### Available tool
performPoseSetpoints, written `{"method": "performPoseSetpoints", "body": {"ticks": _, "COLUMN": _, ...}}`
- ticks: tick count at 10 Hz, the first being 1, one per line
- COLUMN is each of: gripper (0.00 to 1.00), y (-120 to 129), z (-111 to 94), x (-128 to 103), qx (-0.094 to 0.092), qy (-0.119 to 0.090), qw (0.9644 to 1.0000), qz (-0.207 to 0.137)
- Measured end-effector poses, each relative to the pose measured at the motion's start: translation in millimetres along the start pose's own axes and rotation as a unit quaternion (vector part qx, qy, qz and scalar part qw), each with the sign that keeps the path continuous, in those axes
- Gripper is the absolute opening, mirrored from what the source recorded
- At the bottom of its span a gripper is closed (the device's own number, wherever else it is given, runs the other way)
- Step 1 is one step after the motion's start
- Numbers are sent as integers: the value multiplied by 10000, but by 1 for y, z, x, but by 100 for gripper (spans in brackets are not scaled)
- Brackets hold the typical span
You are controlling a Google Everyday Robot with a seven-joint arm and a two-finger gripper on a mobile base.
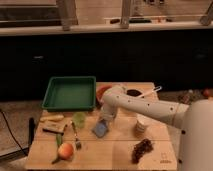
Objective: Wipe table surface with sponge
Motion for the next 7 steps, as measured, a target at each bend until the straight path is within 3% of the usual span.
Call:
{"method": "performPoseSetpoints", "body": {"ticks": 3, "gripper": 0, "y": 31, "z": -5, "x": -19, "qx": -134, "qy": -34, "qw": 9998, "qz": -111}}
{"method": "performPoseSetpoints", "body": {"ticks": 6, "gripper": 0, "y": 61, "z": -16, "x": -2, "qx": -272, "qy": 144, "qw": 9994, "qz": 150}}
{"method": "performPoseSetpoints", "body": {"ticks": 7, "gripper": 0, "y": 61, "z": -20, "x": 13, "qx": -270, "qy": 311, "qw": 9988, "qz": 282}}
